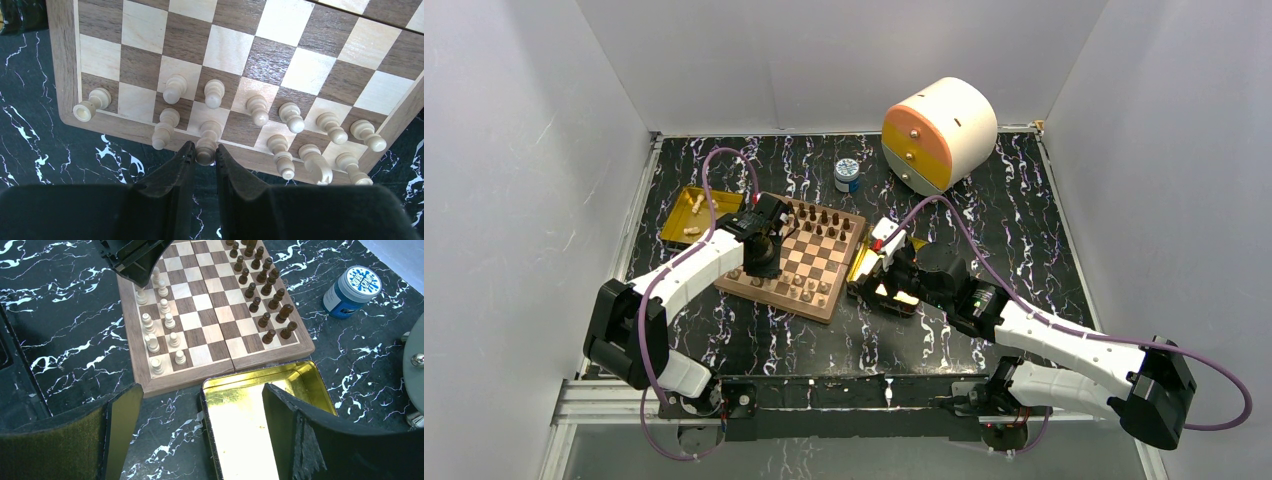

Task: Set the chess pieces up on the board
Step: Place the chess piece on the chessboard.

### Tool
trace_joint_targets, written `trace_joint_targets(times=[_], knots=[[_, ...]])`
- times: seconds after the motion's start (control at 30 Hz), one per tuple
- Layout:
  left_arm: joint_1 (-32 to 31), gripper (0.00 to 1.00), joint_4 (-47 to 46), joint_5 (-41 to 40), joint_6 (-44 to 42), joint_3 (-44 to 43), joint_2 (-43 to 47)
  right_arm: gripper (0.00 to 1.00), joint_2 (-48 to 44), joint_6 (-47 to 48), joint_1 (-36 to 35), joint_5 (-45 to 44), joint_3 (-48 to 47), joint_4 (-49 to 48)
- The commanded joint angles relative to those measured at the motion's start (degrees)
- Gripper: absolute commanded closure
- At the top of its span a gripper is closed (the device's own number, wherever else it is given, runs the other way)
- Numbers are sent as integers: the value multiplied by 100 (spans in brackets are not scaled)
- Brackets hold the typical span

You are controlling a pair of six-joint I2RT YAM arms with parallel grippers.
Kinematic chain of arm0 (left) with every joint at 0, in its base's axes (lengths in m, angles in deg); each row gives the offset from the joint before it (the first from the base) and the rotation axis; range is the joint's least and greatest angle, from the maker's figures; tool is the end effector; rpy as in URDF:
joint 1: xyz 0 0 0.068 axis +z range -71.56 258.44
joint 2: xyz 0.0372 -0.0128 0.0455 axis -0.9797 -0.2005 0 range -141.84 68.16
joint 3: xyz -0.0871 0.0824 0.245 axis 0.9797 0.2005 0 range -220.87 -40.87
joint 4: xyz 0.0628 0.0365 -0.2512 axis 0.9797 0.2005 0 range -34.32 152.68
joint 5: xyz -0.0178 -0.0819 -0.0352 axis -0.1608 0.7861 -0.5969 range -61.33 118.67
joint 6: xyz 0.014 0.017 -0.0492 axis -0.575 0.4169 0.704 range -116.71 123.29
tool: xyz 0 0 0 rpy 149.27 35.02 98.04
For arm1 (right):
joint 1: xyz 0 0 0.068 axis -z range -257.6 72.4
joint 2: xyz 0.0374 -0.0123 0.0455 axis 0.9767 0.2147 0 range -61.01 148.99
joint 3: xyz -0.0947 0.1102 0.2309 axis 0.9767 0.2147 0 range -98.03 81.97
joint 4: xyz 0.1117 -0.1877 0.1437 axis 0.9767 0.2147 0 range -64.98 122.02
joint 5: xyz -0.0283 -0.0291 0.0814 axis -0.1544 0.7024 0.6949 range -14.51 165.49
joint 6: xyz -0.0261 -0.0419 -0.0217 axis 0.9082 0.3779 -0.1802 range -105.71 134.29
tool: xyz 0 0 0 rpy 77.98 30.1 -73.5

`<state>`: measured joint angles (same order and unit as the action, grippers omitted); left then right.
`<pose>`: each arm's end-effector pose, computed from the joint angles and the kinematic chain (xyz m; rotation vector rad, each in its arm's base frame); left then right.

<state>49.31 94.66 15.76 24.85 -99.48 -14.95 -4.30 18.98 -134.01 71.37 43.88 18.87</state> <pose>0.2527 -0.1315 0.2313 0.1035 2.6284 0.0036 0.1313 0.1931 0.2892 -0.8822 1.5984 0.5801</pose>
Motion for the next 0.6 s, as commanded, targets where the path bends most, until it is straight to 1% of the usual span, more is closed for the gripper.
trace_joint_targets(times=[0.0, 0.37, 0.57], knots=[[-34, 82, 88, -87, -45, -42, 4, 1, -12, 32, -29, -15, -132, -261], [-74, 93, 98, -163, -91, -76, 15, 1, -22, 58, -29, -27, -113, -283], [-111, 94, 18, -293, -64, -57, 146, 1, -44, 36, -26, -36, -96, -275]])
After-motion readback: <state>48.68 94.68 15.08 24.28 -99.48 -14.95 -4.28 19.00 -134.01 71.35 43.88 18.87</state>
